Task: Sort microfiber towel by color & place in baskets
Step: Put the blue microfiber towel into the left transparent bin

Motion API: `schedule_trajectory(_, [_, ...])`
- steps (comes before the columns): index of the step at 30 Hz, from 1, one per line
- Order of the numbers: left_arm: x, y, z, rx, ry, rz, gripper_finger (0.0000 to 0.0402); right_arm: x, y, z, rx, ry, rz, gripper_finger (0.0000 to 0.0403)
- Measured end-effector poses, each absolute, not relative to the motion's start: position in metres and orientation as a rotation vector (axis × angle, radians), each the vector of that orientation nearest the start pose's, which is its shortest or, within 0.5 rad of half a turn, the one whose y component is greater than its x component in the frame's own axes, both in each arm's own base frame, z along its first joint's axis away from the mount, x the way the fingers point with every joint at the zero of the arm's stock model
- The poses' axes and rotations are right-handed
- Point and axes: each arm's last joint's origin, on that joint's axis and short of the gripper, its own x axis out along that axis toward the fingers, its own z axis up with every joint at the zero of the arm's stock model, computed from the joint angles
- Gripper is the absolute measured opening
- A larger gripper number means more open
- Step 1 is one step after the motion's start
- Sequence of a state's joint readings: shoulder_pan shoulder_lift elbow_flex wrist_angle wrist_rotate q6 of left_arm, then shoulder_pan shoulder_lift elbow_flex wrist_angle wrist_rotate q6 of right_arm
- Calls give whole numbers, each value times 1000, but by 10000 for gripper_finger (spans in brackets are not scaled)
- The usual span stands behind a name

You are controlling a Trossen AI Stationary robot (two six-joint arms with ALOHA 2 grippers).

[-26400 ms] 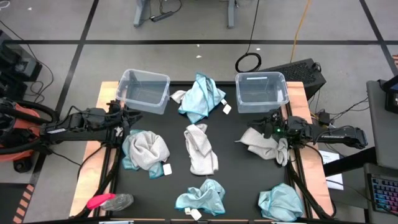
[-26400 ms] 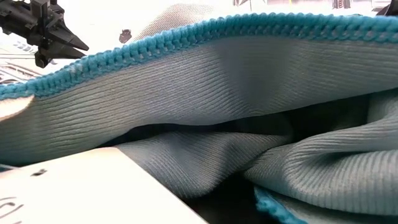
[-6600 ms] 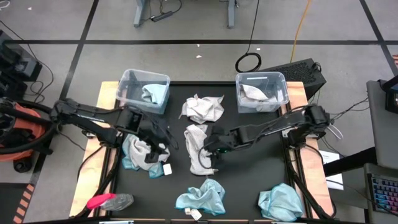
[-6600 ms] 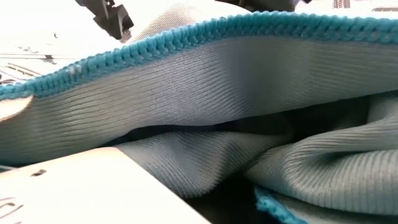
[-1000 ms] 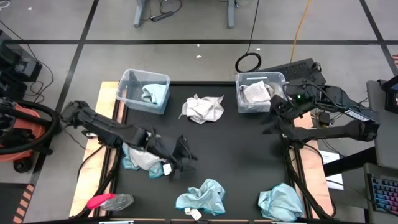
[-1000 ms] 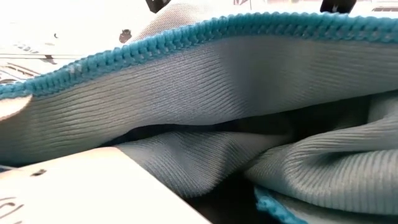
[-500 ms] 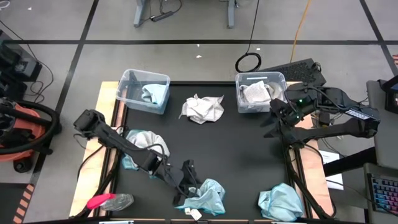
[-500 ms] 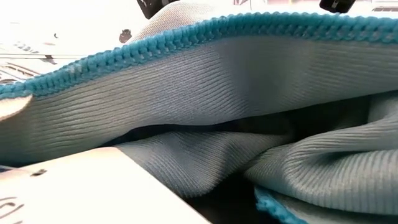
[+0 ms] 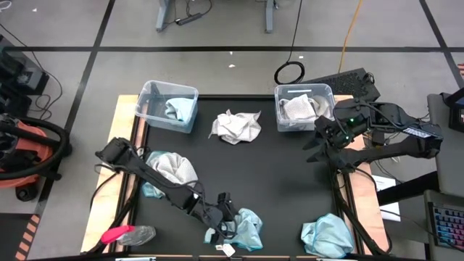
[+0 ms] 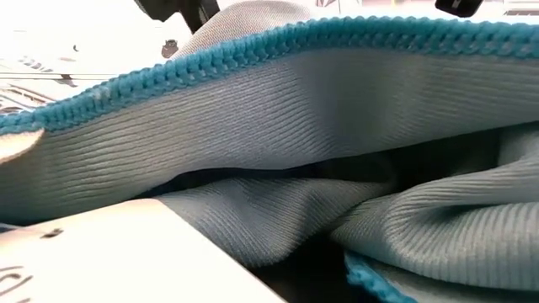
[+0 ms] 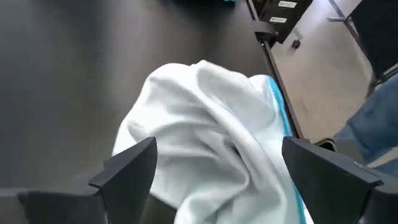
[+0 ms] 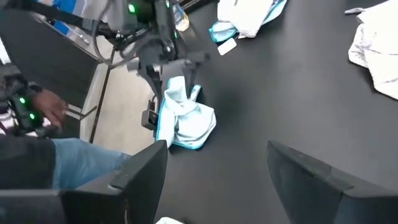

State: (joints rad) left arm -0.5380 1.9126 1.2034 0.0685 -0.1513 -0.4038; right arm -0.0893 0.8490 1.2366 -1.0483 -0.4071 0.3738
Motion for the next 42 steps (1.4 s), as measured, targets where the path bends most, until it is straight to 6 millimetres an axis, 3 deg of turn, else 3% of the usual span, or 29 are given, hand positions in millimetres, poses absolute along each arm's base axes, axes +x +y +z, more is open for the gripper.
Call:
schedule_trajectory(10, [389, -217, 133, -165, 701, -200, 346, 127, 4, 392, 507, 686, 125, 265])
schedule_trajectory(13, [398, -215, 124, -190, 726, -193, 328, 129, 5, 393, 508, 669, 115, 265])
schedule_trajectory(17, [404, -211, 122, -198, 749, -211, 252, 131, 7, 393, 513, 674, 122, 265])
schedule_trajectory(24, [405, -205, 120, -252, 835, -327, 37, 133, 11, 393, 513, 677, 128, 265])
schedule_trajectory(25, [406, -204, 121, -260, 843, -337, 21, 133, 12, 393, 510, 675, 131, 265])
schedule_trajectory(35, [416, -204, 143, -195, 915, -332, 9, 133, 17, 394, 489, 676, 152, 265])
schedule_trajectory(42, [419, -195, 145, -192, 959, -303, 8, 133, 19, 394, 479, 679, 170, 265])
